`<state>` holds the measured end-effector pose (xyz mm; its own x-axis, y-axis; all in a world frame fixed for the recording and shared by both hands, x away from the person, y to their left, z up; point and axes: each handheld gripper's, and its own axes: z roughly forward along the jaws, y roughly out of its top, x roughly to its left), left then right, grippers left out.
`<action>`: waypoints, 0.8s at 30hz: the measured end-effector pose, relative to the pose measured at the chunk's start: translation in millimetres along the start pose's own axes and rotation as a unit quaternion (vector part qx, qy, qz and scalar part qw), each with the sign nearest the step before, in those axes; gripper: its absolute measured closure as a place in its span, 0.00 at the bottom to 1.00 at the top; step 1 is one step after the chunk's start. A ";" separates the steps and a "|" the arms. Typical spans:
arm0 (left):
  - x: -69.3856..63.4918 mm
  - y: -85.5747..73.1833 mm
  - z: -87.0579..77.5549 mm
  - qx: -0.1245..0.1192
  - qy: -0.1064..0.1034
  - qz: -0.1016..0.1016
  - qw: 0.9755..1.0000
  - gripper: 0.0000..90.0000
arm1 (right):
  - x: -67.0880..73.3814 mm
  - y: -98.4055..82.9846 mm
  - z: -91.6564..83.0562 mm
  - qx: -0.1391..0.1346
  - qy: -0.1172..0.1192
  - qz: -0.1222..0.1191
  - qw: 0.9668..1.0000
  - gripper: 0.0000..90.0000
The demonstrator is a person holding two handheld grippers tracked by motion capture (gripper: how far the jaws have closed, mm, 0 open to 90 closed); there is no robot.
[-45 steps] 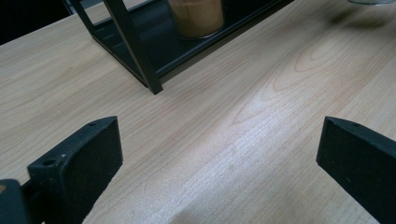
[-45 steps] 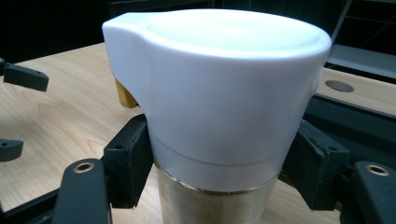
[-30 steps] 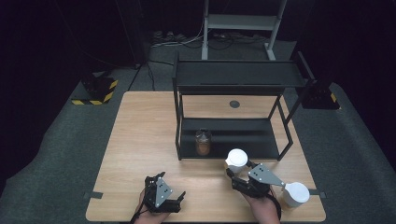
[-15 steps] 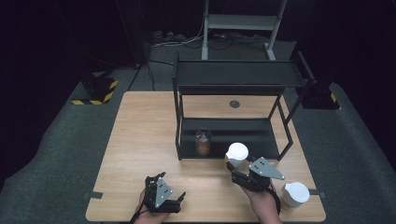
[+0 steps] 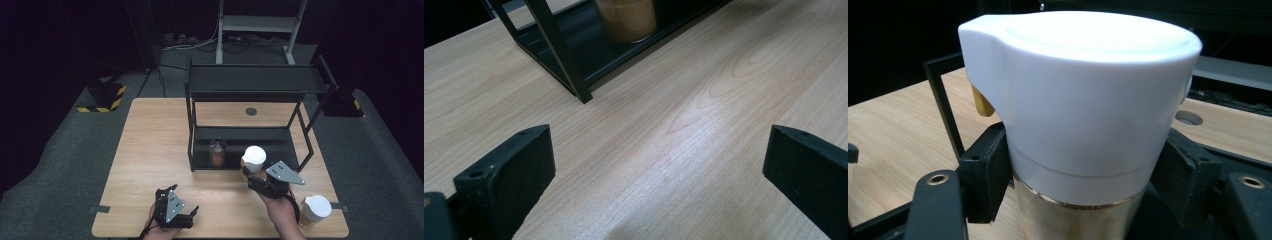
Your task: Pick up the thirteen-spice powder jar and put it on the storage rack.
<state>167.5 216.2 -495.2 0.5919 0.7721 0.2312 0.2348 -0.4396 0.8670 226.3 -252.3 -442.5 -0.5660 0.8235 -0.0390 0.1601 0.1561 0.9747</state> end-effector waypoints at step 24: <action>1.2 -1.0 -0.3 -0.003 -0.002 -0.003 1.000 0.01 | -5.9 7.8 32.4 0.009 -0.019 0.008 1.000 0.34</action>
<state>167.7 217.7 -495.6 0.5937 0.7731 0.2232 0.2349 -0.4318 0.8708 257.1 -238.4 -441.9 -0.5326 0.8458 -0.0311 0.1834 0.1513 0.9713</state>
